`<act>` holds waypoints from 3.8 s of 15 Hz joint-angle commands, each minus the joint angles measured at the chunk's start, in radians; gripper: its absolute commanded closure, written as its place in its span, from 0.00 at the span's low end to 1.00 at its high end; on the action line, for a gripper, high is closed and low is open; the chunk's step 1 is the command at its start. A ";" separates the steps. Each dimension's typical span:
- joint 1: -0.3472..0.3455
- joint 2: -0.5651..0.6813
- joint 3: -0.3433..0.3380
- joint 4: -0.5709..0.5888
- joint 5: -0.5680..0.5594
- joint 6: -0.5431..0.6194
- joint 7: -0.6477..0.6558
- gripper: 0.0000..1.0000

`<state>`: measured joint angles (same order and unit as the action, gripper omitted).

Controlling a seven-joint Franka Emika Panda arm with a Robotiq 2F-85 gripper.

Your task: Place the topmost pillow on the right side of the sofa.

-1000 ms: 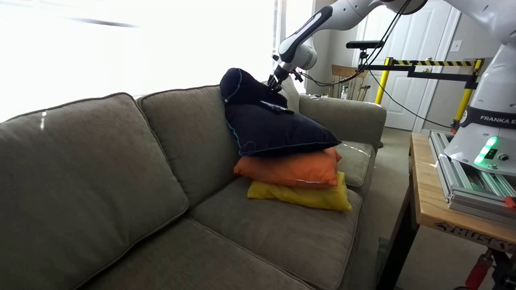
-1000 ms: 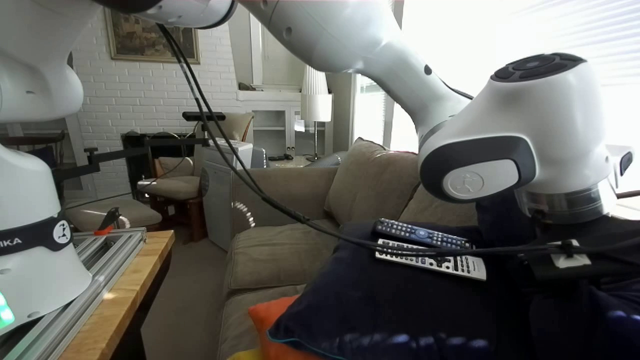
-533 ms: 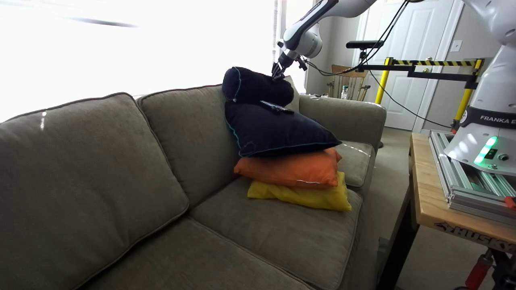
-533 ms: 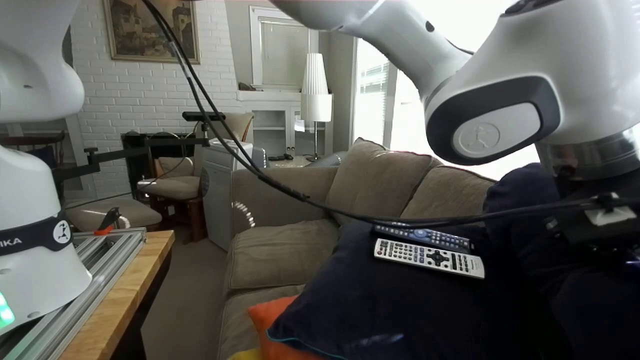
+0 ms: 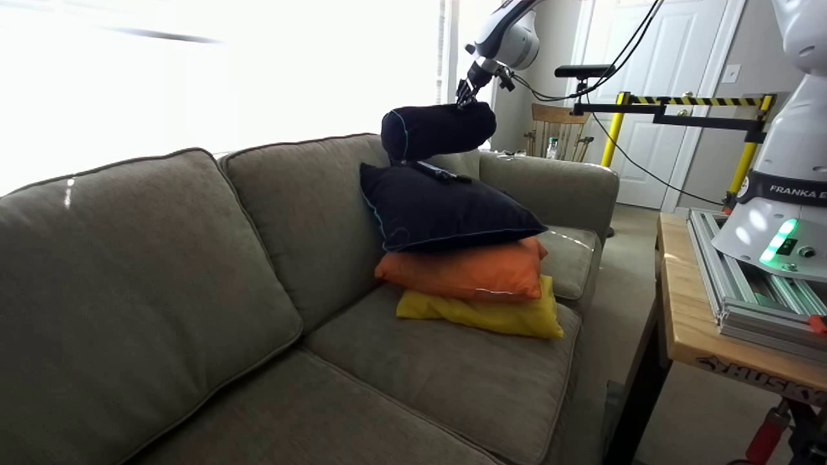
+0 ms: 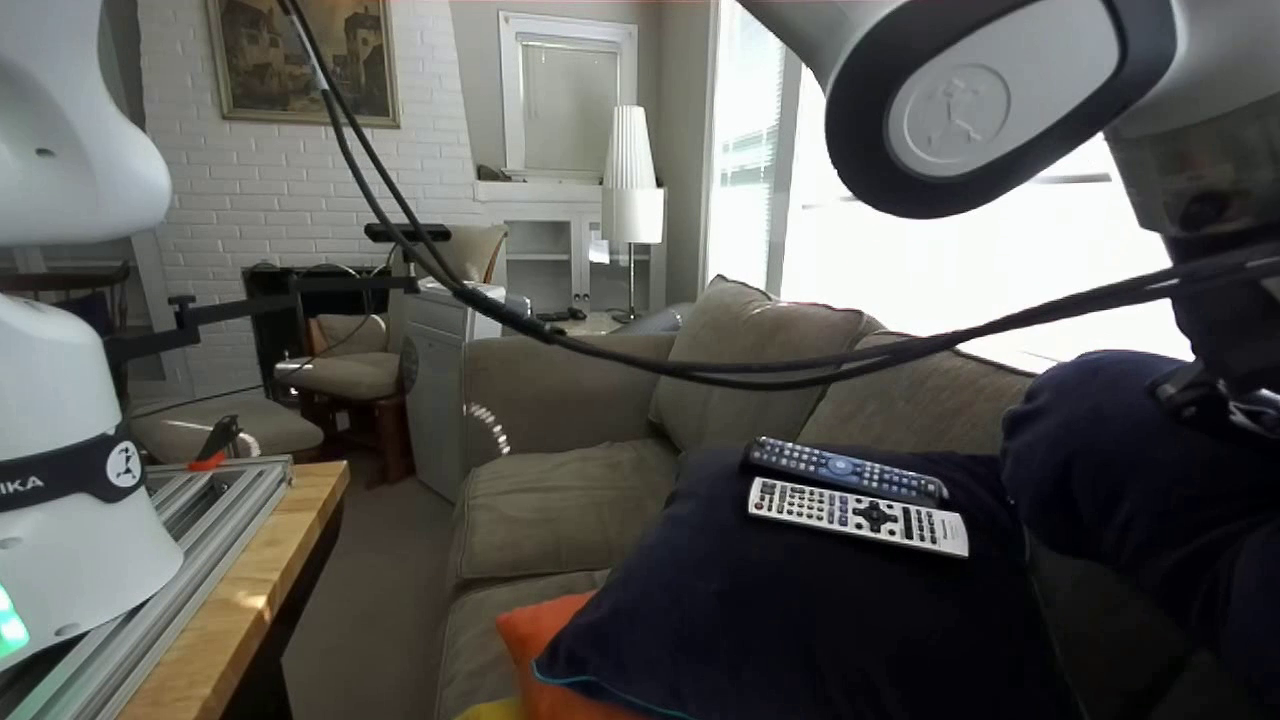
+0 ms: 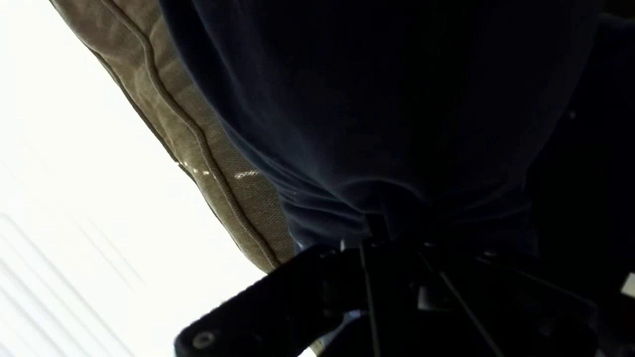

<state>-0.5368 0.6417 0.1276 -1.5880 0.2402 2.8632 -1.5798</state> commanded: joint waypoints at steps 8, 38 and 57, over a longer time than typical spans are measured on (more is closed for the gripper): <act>-0.099 -0.137 -0.045 -0.165 0.001 -0.046 -0.020 0.99; -0.220 -0.064 -0.037 -0.120 0.029 -0.275 -0.309 0.99; -0.233 -0.039 -0.058 -0.102 0.024 -0.285 -0.308 0.99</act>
<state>-0.7717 0.5948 0.0755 -1.7230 0.2476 2.6013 -1.8750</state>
